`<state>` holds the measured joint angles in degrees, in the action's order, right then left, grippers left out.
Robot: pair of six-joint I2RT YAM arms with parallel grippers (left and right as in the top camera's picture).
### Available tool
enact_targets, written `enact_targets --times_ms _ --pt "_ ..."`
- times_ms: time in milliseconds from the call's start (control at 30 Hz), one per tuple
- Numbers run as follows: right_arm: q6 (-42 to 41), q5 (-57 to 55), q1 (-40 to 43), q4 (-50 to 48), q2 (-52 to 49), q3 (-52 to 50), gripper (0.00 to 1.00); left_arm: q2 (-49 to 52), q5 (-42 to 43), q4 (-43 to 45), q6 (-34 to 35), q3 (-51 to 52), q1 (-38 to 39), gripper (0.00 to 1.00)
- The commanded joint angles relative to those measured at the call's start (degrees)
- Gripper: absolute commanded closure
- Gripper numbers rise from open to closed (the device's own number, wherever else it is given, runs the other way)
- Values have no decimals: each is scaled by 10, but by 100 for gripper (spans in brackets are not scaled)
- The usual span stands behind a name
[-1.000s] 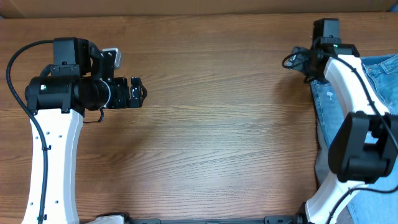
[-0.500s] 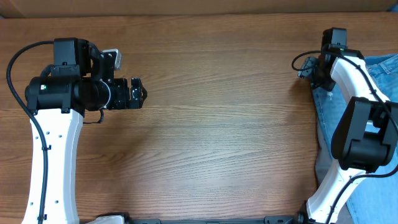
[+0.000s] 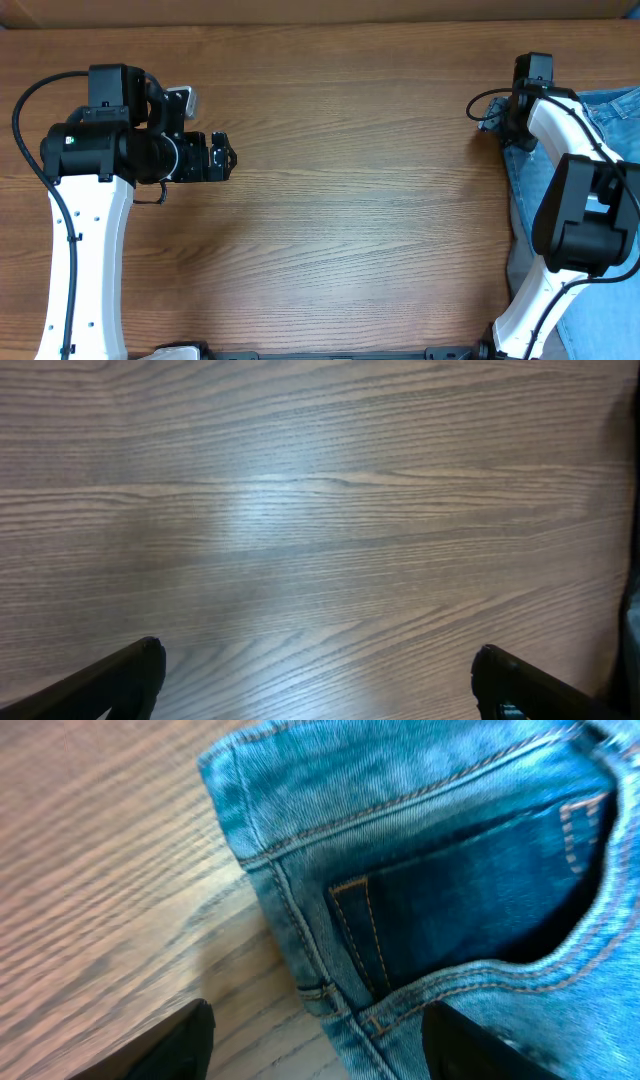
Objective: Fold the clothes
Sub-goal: 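Raise both arms and reach the right gripper to the jeans waistband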
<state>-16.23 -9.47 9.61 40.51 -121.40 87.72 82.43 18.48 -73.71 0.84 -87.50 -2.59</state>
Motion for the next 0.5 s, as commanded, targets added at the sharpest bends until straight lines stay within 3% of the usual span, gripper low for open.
enact_targets --times_ms 0,67,467 --pt "1 -13 -1 -2 -28 -4 33 1 10 -2 -15 -16 4 0" --pt "1 -14 -1 -2 -31 -4 39 1 10 -2 -15 -16 4 0" --pt "1 -47 -1 -1 -31 -4 51 1 10 -9 -15 -16 4 0"
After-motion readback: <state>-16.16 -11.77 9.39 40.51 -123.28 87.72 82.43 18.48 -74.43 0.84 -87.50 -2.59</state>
